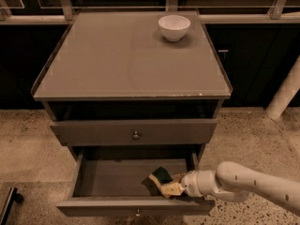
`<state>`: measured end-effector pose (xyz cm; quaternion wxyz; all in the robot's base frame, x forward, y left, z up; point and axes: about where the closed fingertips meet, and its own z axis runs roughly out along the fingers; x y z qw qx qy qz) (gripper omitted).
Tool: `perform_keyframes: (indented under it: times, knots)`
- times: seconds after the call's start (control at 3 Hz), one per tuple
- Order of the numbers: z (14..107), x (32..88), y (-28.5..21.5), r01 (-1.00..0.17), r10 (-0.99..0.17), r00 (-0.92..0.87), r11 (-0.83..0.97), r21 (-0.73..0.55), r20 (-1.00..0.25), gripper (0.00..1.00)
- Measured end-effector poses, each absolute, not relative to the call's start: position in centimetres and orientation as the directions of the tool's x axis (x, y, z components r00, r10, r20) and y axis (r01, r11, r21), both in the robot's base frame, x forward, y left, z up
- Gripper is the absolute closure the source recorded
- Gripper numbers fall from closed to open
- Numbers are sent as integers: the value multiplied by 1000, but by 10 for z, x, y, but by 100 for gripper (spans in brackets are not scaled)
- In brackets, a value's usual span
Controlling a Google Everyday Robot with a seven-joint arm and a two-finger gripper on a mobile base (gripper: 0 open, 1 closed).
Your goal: Place sponge into middle drawer
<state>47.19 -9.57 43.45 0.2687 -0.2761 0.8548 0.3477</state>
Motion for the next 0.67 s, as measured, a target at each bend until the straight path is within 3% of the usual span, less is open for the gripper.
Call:
perform_keyframes:
  times: [0.67]
  knots:
    - [408, 490, -81, -654, -320, -730, 583, 482, -603, 59]
